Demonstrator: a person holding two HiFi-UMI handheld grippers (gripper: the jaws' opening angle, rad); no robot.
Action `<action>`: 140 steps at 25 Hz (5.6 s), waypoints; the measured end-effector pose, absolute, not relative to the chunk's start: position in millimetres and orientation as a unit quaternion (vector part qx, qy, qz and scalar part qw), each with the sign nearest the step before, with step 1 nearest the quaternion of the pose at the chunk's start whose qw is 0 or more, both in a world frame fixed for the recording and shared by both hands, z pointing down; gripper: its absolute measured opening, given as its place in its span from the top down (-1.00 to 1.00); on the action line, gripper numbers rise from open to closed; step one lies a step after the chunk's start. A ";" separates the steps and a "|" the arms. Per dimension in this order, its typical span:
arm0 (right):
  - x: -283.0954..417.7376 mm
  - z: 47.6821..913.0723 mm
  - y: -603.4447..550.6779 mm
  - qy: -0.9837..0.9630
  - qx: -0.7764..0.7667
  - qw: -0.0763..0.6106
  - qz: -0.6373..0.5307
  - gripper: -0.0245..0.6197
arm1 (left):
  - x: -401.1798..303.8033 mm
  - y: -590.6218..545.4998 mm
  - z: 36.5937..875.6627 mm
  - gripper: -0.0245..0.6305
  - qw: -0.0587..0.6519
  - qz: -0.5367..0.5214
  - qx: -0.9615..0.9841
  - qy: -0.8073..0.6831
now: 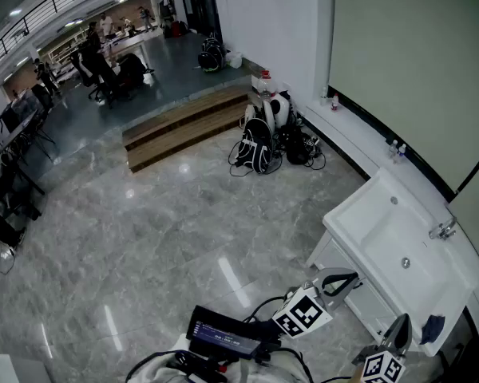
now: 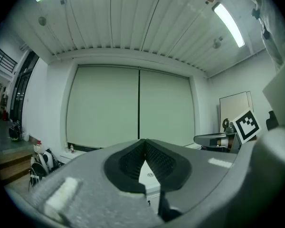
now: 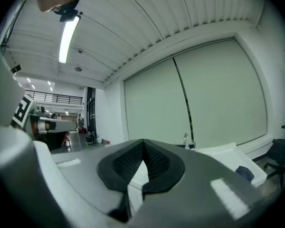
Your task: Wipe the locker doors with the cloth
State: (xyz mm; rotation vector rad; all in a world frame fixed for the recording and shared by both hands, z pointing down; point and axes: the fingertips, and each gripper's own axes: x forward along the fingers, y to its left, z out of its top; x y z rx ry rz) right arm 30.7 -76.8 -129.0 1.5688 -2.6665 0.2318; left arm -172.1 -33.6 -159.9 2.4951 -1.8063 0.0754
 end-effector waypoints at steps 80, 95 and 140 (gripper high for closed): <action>-223.4 369.6 -174.1 -0.915 0.362 0.128 -0.127 0.70 | -328.4 32.8 372.0 0.92 0.107 0.025 0.699 -0.707; -267.0 448.2 -270.5 -0.869 0.423 0.122 -0.225 0.70 | -352.3 30.4 532.3 0.92 0.061 -0.035 0.715 -0.695; -115.4 501.6 -284.1 -0.802 0.562 0.126 -0.158 0.70 | -341.9 31.1 532.7 0.92 0.064 -0.033 0.720 -0.691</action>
